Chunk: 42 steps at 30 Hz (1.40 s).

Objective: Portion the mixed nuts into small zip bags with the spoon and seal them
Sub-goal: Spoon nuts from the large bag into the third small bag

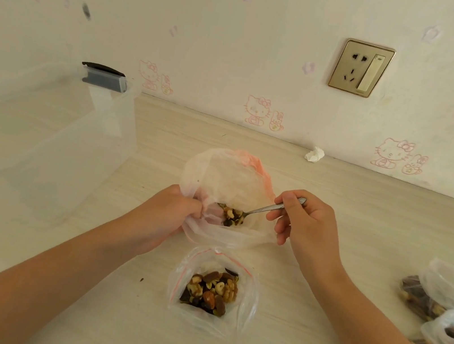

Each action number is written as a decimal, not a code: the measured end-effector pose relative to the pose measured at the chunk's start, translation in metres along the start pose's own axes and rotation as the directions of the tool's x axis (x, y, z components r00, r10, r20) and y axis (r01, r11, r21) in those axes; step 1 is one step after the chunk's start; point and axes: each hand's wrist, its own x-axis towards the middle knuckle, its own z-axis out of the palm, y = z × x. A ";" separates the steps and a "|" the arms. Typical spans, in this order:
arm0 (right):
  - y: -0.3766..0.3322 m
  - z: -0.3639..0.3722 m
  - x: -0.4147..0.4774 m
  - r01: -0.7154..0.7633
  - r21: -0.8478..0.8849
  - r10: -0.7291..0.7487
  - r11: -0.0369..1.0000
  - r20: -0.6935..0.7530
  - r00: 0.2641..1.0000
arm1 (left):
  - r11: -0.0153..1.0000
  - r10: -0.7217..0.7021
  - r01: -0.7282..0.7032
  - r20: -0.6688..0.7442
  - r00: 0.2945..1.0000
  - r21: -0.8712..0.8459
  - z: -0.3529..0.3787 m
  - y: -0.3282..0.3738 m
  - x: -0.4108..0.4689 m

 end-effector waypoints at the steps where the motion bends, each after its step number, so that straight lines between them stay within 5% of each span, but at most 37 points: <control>1: 0.000 0.000 0.001 -0.018 0.022 0.018 1.000 0.000 1.000 | 1.000 -0.006 0.006 0.011 1.000 -0.027 -0.001 -0.001 0.001; 12: 0.002 -0.004 0.010 -0.265 0.280 0.278 0.923 -0.007 0.960 | 0.999 -0.034 0.035 -0.094 0.995 0.001 -0.007 0.007 0.003; 25: -0.002 -0.010 0.013 -0.278 0.365 0.301 0.889 -0.005 0.954 | 0.999 -0.038 0.038 -0.062 0.997 0.003 -0.014 0.002 0.009; 30: -0.007 -0.009 0.011 -0.267 0.367 0.290 0.891 -0.009 0.957 | 0.984 0.116 -0.091 -0.160 0.980 0.152 -0.027 0.012 0.007; 33: -0.010 -0.009 0.010 -0.263 0.370 0.286 0.891 -0.006 0.958 | 0.836 0.461 -0.311 -0.271 0.845 0.452 -0.037 0.018 -0.010; 35: -0.011 -0.010 0.009 -0.250 0.376 0.271 0.892 -0.003 0.962 | 0.694 0.630 -0.433 -0.194 0.752 0.576 -0.041 0.021 -0.030; 36: -0.012 -0.010 0.008 -0.243 0.379 0.263 0.893 -0.001 0.965 | 0.669 0.628 -0.465 -0.107 0.771 0.579 -0.042 0.022 -0.039; 39: -0.015 -0.010 0.007 -0.222 0.396 0.235 0.891 0.015 0.972 | 0.682 0.312 -0.392 0.239 0.919 0.617 -0.035 0.022 -0.056; 42: -0.019 -0.010 0.004 -0.196 0.414 0.202 0.889 0.032 0.979 | 0.630 0.123 -0.367 0.378 0.917 0.684 -0.020 0.010 -0.056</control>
